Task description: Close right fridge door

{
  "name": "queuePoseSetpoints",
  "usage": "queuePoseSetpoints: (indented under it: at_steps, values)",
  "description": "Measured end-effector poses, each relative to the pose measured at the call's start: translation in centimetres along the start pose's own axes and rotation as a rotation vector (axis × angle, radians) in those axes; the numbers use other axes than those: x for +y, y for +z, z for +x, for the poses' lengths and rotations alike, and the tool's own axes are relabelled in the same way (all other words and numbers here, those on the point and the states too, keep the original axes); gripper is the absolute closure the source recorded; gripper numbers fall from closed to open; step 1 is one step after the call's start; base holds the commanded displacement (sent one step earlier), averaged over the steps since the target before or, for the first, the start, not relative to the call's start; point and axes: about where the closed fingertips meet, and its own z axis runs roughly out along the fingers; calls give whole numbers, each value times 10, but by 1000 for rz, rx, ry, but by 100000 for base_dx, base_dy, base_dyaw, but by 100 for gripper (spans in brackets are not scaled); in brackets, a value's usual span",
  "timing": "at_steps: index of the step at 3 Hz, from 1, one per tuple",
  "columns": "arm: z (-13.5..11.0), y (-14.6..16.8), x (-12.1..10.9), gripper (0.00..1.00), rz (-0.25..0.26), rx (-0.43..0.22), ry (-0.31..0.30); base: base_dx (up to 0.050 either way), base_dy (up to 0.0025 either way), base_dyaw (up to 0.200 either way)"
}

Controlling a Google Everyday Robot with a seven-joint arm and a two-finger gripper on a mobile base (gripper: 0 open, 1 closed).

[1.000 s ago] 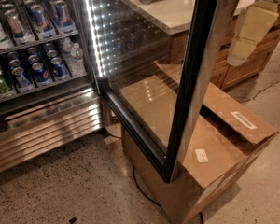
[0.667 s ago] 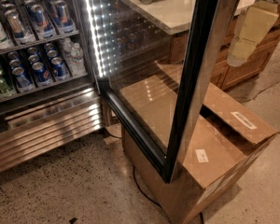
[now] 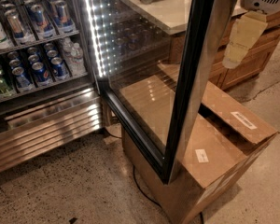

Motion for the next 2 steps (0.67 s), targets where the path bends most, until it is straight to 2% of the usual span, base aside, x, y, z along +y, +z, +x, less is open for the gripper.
queuePoseSetpoints:
  at_steps: [1, 2]
  values:
    - [0, 0, 0, 0, 0, 0, 0, 0, 0, 0]
    - [0, 0, 0, 18, 0, 0, 0, 0, 0, 0]
